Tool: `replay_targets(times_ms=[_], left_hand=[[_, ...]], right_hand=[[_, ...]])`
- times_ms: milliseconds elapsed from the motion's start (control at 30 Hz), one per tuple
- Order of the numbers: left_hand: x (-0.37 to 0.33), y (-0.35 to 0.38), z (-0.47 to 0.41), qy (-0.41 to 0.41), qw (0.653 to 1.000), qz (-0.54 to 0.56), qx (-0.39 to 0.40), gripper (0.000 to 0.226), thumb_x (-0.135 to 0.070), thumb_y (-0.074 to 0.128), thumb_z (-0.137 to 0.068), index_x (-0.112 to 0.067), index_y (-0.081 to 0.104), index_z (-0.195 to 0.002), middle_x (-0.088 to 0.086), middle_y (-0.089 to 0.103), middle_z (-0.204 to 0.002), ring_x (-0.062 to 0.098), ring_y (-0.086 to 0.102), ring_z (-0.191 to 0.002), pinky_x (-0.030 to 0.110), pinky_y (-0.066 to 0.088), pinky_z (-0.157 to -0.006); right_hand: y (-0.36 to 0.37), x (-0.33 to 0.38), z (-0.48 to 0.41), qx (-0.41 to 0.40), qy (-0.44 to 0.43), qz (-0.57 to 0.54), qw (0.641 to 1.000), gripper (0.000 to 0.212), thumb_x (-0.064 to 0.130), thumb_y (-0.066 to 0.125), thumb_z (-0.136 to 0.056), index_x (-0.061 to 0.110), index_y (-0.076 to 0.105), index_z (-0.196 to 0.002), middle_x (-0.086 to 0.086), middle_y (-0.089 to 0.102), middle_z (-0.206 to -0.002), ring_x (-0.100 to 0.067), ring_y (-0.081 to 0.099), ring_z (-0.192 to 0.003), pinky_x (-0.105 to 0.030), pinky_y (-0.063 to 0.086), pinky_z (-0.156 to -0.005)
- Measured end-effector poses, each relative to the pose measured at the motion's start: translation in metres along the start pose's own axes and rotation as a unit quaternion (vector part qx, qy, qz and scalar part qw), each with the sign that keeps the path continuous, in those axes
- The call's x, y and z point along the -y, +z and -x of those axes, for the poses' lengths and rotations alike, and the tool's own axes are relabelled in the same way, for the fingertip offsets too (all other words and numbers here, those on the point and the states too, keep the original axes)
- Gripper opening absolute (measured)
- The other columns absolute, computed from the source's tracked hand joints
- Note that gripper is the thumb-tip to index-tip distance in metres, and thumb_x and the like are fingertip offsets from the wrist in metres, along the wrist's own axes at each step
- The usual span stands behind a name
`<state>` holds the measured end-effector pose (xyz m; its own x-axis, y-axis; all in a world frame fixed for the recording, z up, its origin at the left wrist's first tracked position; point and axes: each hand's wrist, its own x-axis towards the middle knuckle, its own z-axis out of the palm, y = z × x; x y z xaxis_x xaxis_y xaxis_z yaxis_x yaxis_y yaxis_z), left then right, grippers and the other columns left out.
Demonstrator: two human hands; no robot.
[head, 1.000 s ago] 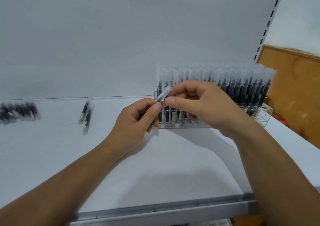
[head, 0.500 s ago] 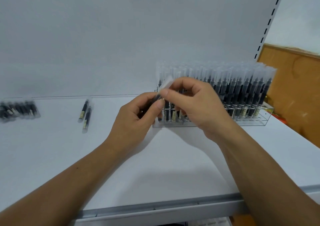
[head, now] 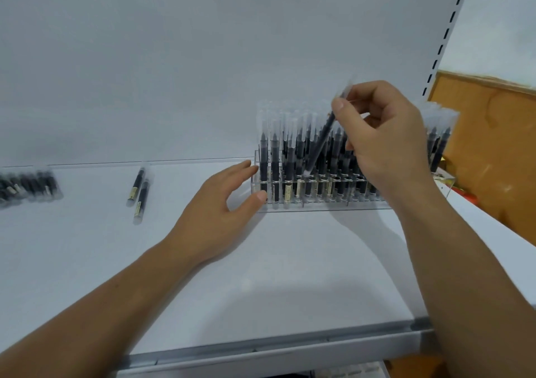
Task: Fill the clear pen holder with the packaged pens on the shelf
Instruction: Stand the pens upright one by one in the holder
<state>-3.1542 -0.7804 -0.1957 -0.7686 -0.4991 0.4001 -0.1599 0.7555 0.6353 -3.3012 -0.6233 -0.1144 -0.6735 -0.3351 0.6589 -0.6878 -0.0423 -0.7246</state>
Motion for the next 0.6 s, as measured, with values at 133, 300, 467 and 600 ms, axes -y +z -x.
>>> replay_targets(times_ms=[133, 300, 467, 600], left_hand=[[0.0, -0.001, 0.001, -0.002, 1.0, -0.004, 0.006, 0.051, -0.048, 0.055, -0.09, -0.041, 0.044, -0.139, -0.025, 0.035, -0.148, -0.006, 0.027, -0.137, 0.017, 0.017, -0.112], [0.002, -0.001, 0.001, 0.005, 1.0, -0.022, 0.001, 0.051, -0.048, 0.056, -0.09, -0.041, 0.044, -0.139, -0.023, 0.038, -0.147, -0.002, 0.029, -0.137, 0.022, 0.02, -0.113], [0.006, -0.001, -0.001, 0.018, 0.999, -0.027, -0.003, 0.051, -0.05, 0.058, -0.09, -0.038, 0.046, -0.139, -0.021, 0.043, -0.144, -0.002, 0.033, -0.135, 0.02, 0.022, -0.111], [0.004, -0.001, -0.001, 0.024, 0.999, -0.022, 0.001, 0.049, -0.042, 0.058, -0.092, -0.037, 0.046, -0.139, -0.023, 0.046, -0.139, -0.008, 0.034, -0.127, 0.013, 0.021, -0.104]], right_hand=[[0.007, -0.003, 0.0, 0.026, -0.001, 0.017, 1.0, 0.008, 0.033, 0.064, -0.092, 0.036, 0.059, -0.088, 0.015, 0.065, -0.082, -0.017, 0.057, -0.061, -0.031, 0.053, -0.065], [0.014, -0.012, 0.004, 0.105, 0.002, 0.102, 0.989, 0.006, 0.036, 0.066, -0.09, 0.031, 0.063, -0.091, 0.016, 0.064, -0.079, 0.001, 0.052, -0.059, -0.023, 0.049, -0.067], [0.021, -0.015, 0.009, 0.141, 0.015, 0.173, 0.975, 0.011, 0.039, 0.066, -0.089, 0.032, 0.059, -0.086, 0.015, 0.063, -0.074, -0.003, 0.054, -0.065, -0.032, 0.052, -0.071], [0.018, -0.011, 0.011, 0.137, 0.024, 0.176, 0.975, 0.01, 0.038, 0.066, -0.09, 0.031, 0.06, -0.087, 0.016, 0.061, -0.073, -0.003, 0.055, -0.067, -0.032, 0.052, -0.071]])
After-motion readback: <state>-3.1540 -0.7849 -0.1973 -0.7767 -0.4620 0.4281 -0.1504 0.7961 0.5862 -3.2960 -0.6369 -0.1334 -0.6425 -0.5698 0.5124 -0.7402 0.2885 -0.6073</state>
